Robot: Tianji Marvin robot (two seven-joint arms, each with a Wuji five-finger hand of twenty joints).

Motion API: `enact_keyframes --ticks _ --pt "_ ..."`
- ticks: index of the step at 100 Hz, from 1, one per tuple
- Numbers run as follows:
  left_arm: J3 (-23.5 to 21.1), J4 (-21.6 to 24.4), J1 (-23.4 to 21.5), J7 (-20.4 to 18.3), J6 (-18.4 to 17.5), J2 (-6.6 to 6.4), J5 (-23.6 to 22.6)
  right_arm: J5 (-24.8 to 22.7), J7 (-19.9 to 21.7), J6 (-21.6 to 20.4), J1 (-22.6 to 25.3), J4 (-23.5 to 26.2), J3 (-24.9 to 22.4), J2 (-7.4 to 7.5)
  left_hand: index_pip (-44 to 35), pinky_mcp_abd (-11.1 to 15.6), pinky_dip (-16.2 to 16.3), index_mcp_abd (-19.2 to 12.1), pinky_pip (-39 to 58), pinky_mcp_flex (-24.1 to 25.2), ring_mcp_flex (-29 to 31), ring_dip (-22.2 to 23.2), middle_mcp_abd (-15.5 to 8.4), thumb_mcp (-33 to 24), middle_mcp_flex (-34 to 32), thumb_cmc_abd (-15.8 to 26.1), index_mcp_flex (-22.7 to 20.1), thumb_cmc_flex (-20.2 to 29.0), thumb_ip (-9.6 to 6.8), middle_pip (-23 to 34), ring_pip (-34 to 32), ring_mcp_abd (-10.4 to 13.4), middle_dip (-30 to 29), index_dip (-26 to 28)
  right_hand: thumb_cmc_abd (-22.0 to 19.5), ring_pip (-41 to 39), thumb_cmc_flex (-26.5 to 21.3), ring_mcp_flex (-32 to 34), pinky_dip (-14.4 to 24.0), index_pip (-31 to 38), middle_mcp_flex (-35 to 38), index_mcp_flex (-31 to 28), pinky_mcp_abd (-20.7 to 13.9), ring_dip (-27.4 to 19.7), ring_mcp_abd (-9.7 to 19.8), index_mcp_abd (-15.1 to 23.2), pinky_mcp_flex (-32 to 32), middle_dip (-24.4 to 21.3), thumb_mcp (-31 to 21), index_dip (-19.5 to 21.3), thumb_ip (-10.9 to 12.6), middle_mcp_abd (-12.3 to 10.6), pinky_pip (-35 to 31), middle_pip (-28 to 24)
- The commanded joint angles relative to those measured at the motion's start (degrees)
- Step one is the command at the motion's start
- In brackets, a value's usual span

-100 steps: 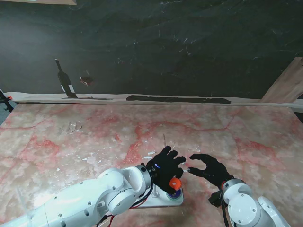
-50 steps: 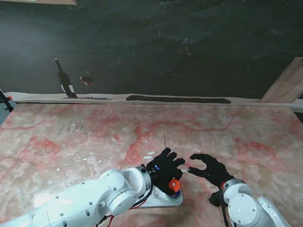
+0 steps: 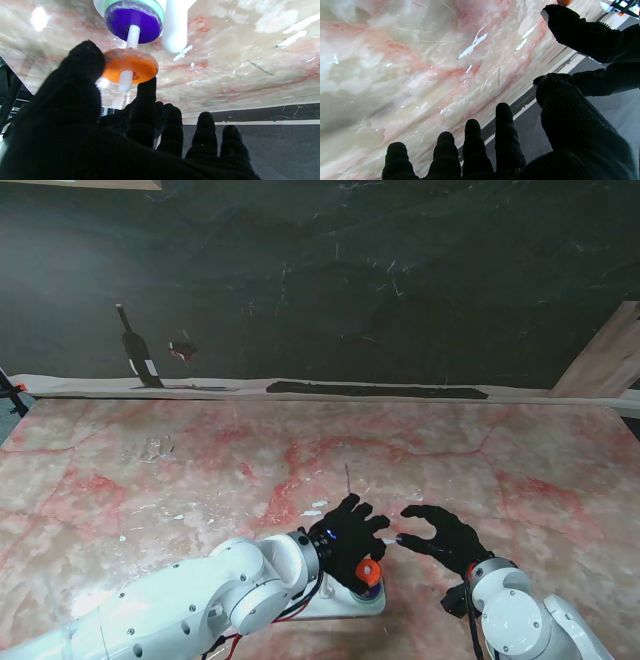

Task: Move the three rings of the Hanoi Tower from the left rod to the right rod

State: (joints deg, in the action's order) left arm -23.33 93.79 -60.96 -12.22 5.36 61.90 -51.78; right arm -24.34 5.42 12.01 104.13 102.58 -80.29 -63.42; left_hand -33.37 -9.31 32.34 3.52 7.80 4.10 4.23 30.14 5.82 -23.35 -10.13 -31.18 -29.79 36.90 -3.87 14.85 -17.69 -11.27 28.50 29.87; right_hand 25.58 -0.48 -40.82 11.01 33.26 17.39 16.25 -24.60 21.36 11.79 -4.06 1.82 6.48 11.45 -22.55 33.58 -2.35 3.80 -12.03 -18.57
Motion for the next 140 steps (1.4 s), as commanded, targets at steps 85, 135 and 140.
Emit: enact_keyframes --ticks 85,135,140 --pt "-12.1 8.1 -11.4 0.1 0.8 -1.31 -4.4 -0.5 0.1 -0.4 0.4 0.3 0.1 0.00 9.5 0.3 -4.5 2.6 -2.1 0.2 -0.8 0.5 0.7 11.2 1.8 6.4 10.9 0.4 -0.34 -5.4 5.4 1.2 1.3 -3.4 -0.5 0.4 1.8 -1.0 0.1 -0.4 -1.2 1.6 0.1 0.4 0.3 1.2 0.4 0.3 0.1 -0.4 0.3 -0.3 0.8 -0.5" --pt "-38.7 19.1 -36.1 2.1 3.5 -1.60 -6.3 -2.8 -0.3 -0.6 0.8 1.8 0.6 0.12 12.8 -0.4 -5.3 2.4 -2.4 0.3 -1.1 -6.3 2.4 24.0 -0.9 21.0 9.6 -2.9 2.76 -3.3 9.0 0.1 -4.4 -4.0 1.0 0.1 0.4 0.3 1.4 -2.5 -1.0 6.3 0.5 0.4 -0.2 4.0 0.7 0.0 -0.1 -1.4 0.4 -1.4 -0.6 0.2" --pt "-40.7 19.1 -37.7 2.9 2.7 -1.46 -4.7 -3.1 -0.3 -0.5 1.1 2.2 0.6 0.13 13.3 -0.3 -5.7 2.2 -2.6 0.3 -1.3 -7.0 2.4 24.1 -0.9 21.2 9.8 -3.2 3.02 -3.7 9.7 0.4 -5.1 -4.1 1.3 0.1 0.2 0.6 2.1 -3.5 -0.6 6.7 0.7 0.4 -0.3 3.9 1.0 -0.5 -0.2 -2.5 0.4 -1.6 -1.3 1.1"
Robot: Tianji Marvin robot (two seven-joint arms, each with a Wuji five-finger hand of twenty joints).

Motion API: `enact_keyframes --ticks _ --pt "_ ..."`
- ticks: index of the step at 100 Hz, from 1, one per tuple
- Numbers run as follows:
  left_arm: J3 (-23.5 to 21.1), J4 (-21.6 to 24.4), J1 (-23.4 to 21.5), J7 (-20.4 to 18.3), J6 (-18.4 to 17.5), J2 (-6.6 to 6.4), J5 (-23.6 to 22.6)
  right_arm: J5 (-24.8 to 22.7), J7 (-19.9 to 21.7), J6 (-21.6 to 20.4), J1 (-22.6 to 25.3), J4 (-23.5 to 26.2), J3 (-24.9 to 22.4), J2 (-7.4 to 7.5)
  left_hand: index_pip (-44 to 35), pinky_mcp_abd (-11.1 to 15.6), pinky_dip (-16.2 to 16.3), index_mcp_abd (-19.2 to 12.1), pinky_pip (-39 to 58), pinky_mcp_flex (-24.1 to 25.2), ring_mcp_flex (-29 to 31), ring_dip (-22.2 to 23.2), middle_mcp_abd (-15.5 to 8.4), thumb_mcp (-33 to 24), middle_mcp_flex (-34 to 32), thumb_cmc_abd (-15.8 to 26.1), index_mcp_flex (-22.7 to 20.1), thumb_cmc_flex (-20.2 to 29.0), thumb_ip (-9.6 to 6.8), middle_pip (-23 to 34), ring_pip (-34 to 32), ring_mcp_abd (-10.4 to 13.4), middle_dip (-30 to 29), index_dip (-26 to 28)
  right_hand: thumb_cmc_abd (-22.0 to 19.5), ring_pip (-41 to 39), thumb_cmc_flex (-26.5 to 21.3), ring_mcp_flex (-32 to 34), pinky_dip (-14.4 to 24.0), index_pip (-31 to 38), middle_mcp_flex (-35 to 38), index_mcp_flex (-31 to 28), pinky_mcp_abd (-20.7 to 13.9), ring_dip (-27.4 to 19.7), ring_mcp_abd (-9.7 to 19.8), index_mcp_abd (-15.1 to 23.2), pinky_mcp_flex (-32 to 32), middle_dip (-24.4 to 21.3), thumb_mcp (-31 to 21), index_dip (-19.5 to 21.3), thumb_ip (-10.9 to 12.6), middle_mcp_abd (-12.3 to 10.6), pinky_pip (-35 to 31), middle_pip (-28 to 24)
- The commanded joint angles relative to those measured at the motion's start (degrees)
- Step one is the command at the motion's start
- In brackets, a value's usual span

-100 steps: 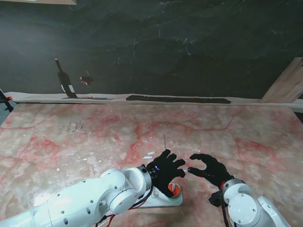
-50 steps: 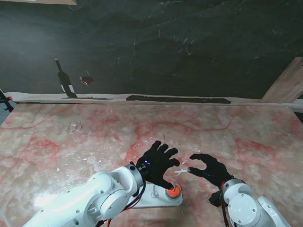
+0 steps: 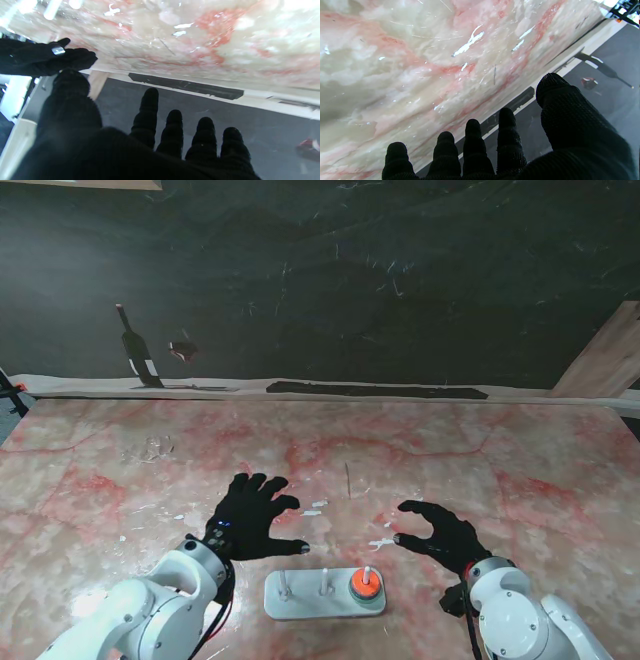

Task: Move the three rings of the Hanoi Tower from the left rod to the right rod

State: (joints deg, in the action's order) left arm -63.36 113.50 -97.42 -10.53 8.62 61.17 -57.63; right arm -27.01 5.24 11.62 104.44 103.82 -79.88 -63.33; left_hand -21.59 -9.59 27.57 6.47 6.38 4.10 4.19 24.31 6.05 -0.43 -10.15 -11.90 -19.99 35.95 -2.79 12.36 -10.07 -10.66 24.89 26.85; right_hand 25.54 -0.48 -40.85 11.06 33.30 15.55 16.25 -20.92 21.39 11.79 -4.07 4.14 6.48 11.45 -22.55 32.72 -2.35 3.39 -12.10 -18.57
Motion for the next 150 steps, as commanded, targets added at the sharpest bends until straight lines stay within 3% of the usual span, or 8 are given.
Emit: enact_keyframes --ticks 1,52,55,67,70,93,129,150 --pt "-1.0 -0.7 -1.6 1.4 -0.6 -0.70 1.4 -0.5 -0.2 -0.2 0.8 1.1 0.2 0.04 1.7 0.0 -1.0 -0.8 -1.3 0.2 -1.3 -1.4 2.2 1.2 -0.8 1.9 0.1 -2.5 2.03 -1.3 2.3 -0.2 -1.7 -1.1 1.4 0.1 0.1 0.6 2.1 -1.9 -0.6 3.2 0.6 0.4 -0.3 1.6 1.1 -0.5 -0.3 -1.8 0.4 -1.2 -1.3 1.2" --pt "-12.1 -5.3 -9.5 8.7 -10.0 0.65 11.5 -2.1 -1.1 0.7 3.1 4.3 0.0 -0.06 3.5 0.4 -0.1 -1.3 -0.2 0.3 -1.4 -3.3 1.0 3.4 -1.0 4.9 1.1 -8.6 6.86 -2.4 3.6 2.4 -4.8 -1.2 0.5 -0.3 -2.9 4.9 3.0 0.7 1.6 1.3 2.3 -0.1 -1.3 -0.2 1.0 -2.2 0.9 -4.6 0.5 -1.2 -10.3 5.5" --pt "-12.3 -5.9 -9.6 9.3 -10.7 0.73 11.9 -2.0 -1.2 0.8 3.3 4.6 -0.1 -0.10 3.4 0.5 0.0 -1.3 -0.2 0.3 -1.3 -3.4 1.1 3.4 -0.9 4.9 1.0 -8.5 6.99 -2.4 3.7 2.4 -4.9 -1.2 -0.1 -0.6 -4.1 5.5 -4.1 1.7 2.1 0.5 2.7 -0.4 -1.5 -0.7 2.1 -2.1 2.6 -4.8 0.9 -0.8 -17.4 6.0" --pt "-13.5 -6.6 -9.8 8.6 -11.7 0.67 13.0 -2.3 -1.5 1.2 4.0 5.4 -0.2 -0.16 3.5 0.8 0.5 -1.2 0.2 0.3 -1.5 -3.9 0.9 3.4 -0.8 5.5 1.4 -8.7 7.16 -2.9 4.1 2.6 -5.7 -1.2 -0.9 -0.2 -5.2 6.6 -8.0 2.8 4.2 -1.5 2.5 -1.3 -1.5 -1.2 1.5 -4.4 2.8 -3.9 0.8 0.3 -23.5 10.4" --pt "-13.8 -6.9 -9.7 8.4 -12.3 0.66 13.3 -2.3 -1.6 1.2 4.1 5.5 -0.3 -0.17 3.4 0.9 0.6 -1.2 0.3 0.3 -1.3 -4.0 0.9 3.4 -1.0 5.6 1.4 -8.6 7.16 -2.9 4.1 2.7 -5.8 -1.2 -1.1 -0.4 -5.6 6.8 -13.4 2.5 4.6 -1.9 2.5 -1.8 -1.5 -1.2 1.9 -4.6 3.6 -2.9 0.9 0.5 -27.8 11.5" --pt "-15.1 -7.9 -9.7 6.4 -13.9 0.40 14.7 -1.8 -3.1 0.8 5.4 6.5 -1.0 -0.51 3.9 0.7 2.7 -0.9 1.3 0.7 -1.2 -5.0 1.2 3.5 -1.2 4.0 2.0 -7.7 7.21 -3.1 4.2 2.8 -7.0 -1.4 -1.7 -0.5 -6.7 8.8 -15.3 3.0 9.2 -3.5 0.6 -2.3 -1.4 -1.9 0.9 -8.1 3.2 -1.7 1.0 1.7 -35.2 17.9" --pt "-16.6 -8.8 -10.4 7.2 -15.8 0.59 16.0 -0.7 -4.1 1.2 4.4 6.2 -0.3 -0.82 4.2 0.8 3.0 -0.3 1.1 0.6 -1.2 -5.7 1.2 3.3 -0.9 3.5 2.4 -6.7 7.11 -2.8 4.2 2.5 -7.3 -1.9 -4.9 -3.0 -7.6 10.1 -17.2 3.0 7.9 -3.8 -0.5 0.2 -1.5 -1.5 1.1 1.3 5.2 -0.6 1.0 0.4 -37.8 -0.6" --pt "-16.7 -10.0 -9.8 7.1 -16.9 0.62 17.4 -1.9 -2.6 1.6 2.5 5.6 1.1 -0.40 4.1 0.8 3.0 0.0 0.9 0.6 -1.4 -5.9 1.3 3.2 -0.4 3.2 2.6 -6.3 6.99 -2.7 4.5 2.6 -7.3 -2.0 -5.0 -3.2 -7.6 9.7 -17.1 2.8 6.8 -3.3 -0.7 0.4 -1.3 -1.2 1.1 1.7 5.2 -0.6 1.0 0.4 -37.7 -1.8"
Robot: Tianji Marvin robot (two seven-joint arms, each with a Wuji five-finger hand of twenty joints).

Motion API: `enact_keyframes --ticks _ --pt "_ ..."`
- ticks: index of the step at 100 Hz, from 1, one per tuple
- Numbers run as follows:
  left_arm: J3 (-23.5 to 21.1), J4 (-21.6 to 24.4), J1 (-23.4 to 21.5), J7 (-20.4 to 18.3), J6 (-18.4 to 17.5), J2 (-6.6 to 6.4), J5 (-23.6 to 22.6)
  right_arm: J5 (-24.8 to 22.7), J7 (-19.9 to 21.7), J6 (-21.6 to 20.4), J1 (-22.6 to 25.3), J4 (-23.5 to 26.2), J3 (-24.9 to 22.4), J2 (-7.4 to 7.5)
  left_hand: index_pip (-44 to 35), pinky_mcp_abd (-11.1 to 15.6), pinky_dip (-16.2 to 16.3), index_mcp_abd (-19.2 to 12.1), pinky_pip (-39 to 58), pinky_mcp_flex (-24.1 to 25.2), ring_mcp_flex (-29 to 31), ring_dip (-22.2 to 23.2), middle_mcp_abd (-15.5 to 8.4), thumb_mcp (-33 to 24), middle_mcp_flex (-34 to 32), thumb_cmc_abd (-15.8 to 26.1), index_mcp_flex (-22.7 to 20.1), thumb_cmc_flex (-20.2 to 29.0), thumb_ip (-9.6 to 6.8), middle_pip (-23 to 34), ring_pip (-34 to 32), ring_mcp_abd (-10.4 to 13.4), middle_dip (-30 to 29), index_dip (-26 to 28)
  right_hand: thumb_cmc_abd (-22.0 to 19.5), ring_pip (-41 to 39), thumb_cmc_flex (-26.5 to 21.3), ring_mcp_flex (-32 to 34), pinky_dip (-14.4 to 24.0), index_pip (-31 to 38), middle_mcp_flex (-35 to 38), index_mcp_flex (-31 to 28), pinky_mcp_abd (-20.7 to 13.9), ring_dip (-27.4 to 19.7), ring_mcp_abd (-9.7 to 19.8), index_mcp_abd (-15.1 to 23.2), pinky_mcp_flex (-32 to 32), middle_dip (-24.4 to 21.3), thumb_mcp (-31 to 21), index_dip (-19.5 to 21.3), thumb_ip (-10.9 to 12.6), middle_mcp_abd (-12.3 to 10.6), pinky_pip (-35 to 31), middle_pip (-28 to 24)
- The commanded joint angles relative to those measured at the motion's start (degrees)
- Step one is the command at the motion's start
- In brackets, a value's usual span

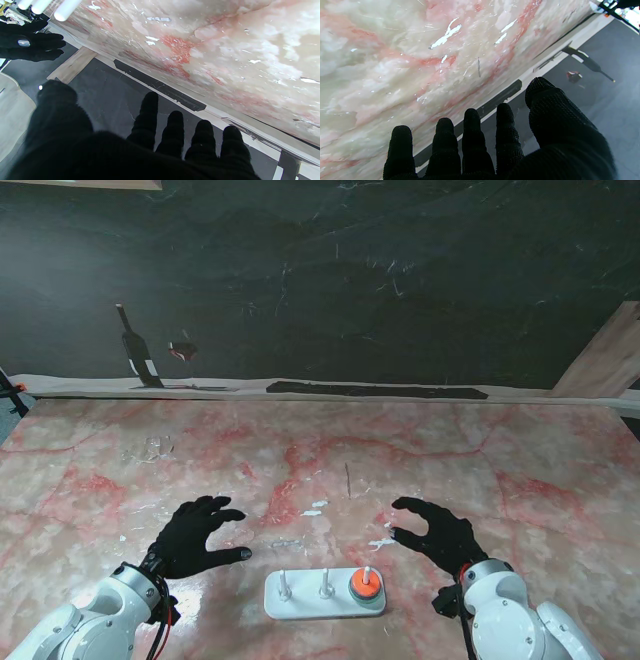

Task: Move the three rings of the Hanoi Tower from the left rod to the right rod

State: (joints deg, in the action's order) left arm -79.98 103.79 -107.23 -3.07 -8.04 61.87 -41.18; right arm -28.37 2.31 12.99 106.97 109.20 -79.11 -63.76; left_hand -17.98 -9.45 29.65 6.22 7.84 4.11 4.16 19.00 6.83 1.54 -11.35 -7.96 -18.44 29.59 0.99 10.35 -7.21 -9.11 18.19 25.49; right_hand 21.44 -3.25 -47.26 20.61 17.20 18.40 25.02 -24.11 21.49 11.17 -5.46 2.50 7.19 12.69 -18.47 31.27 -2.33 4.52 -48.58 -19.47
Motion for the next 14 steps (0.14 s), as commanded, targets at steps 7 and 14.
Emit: enact_keyframes --ticks 7,14 --pt "-0.2 -0.3 0.0 -0.6 -0.4 -0.09 1.2 -0.7 0.1 0.4 -0.1 0.1 0.4 -0.01 0.6 0.7 0.9 0.2 -0.7 0.5 -1.5 -0.6 0.5 1.3 0.9 -0.6 1.1 0.0 3.17 -0.7 1.8 0.9 -0.6 -0.7 -0.9 -0.5 -1.3 -0.2 -1.0 -0.1 -2.4 0.0 -0.9 1.1 0.1 0.4 0.5 0.5 1.1 0.9 1.0 -0.7 -1.1 -0.9" --pt "-0.3 -0.1 -0.3 -0.4 -0.4 -0.04 1.2 -1.0 -0.2 0.4 -0.1 0.0 0.4 -0.06 0.6 0.7 0.9 0.3 -0.8 0.5 -1.5 -0.6 0.5 1.2 1.0 -0.5 1.1 0.2 3.09 -0.7 1.8 1.0 -0.6 -0.7 -1.1 -0.4 -1.2 -0.6 -1.1 -0.2 -3.1 0.4 -1.0 1.1 0.2 0.6 0.6 0.4 1.0 0.9 1.0 -0.7 -0.9 -0.8"
